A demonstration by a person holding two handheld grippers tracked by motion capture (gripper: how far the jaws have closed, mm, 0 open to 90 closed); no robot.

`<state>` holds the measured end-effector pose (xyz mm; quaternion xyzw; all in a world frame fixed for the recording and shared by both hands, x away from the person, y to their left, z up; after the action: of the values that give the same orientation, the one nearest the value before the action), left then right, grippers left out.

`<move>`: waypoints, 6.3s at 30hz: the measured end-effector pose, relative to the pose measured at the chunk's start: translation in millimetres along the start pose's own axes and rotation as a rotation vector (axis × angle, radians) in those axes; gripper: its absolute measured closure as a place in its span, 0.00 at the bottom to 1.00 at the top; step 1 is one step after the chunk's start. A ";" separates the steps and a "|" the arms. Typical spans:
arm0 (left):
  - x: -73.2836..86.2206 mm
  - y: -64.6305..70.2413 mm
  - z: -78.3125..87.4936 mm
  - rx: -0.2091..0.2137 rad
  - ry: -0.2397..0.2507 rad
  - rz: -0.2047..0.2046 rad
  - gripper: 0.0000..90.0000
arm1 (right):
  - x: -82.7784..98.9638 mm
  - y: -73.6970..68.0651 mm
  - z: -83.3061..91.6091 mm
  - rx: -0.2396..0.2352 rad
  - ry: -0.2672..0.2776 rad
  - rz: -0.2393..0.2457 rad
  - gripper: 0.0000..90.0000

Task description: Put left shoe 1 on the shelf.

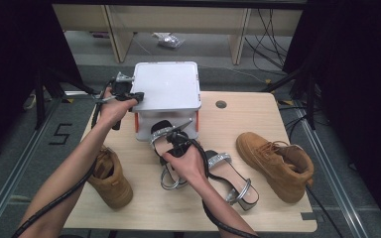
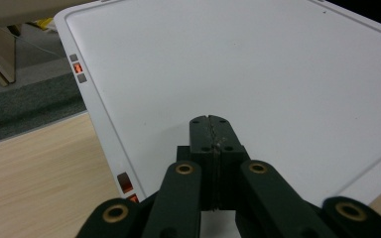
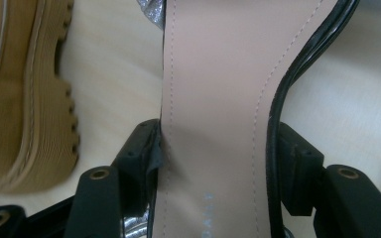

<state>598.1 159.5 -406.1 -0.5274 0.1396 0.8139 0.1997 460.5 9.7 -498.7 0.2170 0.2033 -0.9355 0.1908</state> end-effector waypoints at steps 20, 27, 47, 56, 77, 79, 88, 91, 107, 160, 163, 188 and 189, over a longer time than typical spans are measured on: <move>-0.2 -0.1 -0.5 0.004 0.014 0.020 0.99 | -49.6 -9.2 -40.1 0.071 0.093 -0.076 0.49; 0.4 -0.9 0.3 0.009 0.004 0.011 0.99 | -55.1 -8.0 -51.9 0.075 0.128 -0.048 0.49; 0.3 -0.7 0.3 0.008 0.000 0.008 0.99 | -58.7 -1.4 -73.3 0.096 0.143 -0.038 0.48; 0.2 -0.8 0.2 0.010 -0.001 0.004 0.99 | -56.3 3.8 -79.8 0.108 0.133 -0.028 0.45; -0.1 -0.6 0.4 0.003 -0.007 -0.001 0.99 | -34.0 3.3 0.9 0.040 0.277 0.074 0.46; -0.2 -0.1 0.2 0.000 -0.006 -0.002 0.99 | -29.8 2.3 11.3 0.020 0.287 0.080 0.51; -0.5 -0.1 0.3 0.001 -0.014 -0.008 0.99 | -6.8 9.7 31.7 0.015 0.265 0.106 0.83; -0.3 -0.4 0.5 0.000 -0.011 -0.004 0.99 | 0.7 11.5 30.8 0.021 0.252 0.117 0.92; -0.3 -0.4 0.6 0.006 -0.013 -0.003 0.99 | 29.2 9.5 21.2 0.022 0.179 0.118 1.00; 0.0 0.4 1.6 0.018 -0.014 0.004 0.99 | 9.6 -8.8 -19.4 0.039 0.254 0.159 1.00; 0.1 0.5 1.5 0.022 -0.010 0.007 0.99 | 5.5 -7.1 -20.3 0.047 0.269 0.189 1.00; 0.0 0.6 1.4 0.030 0.000 0.023 0.99 | -31.3 -9.0 -23.8 0.081 0.323 0.197 1.00; 0.3 0.2 1.9 0.030 -0.005 0.017 0.99 | -27.7 -8.2 -25.6 0.078 0.311 0.189 1.00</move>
<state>596.4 160.2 -405.6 -0.5213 0.1556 0.8147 0.2010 488.4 36.0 -504.0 0.3845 0.1726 -0.8757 0.2356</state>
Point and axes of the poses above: each handheld gripper's, and its own axes: z roughly backward along the jaws, x roughly out of its underside, y roughly to its right, the point moved 7 cm from there along -z, roughly forward along the jaws, and after that the axes turned 9 degrees about y, right-handed, at the moved point
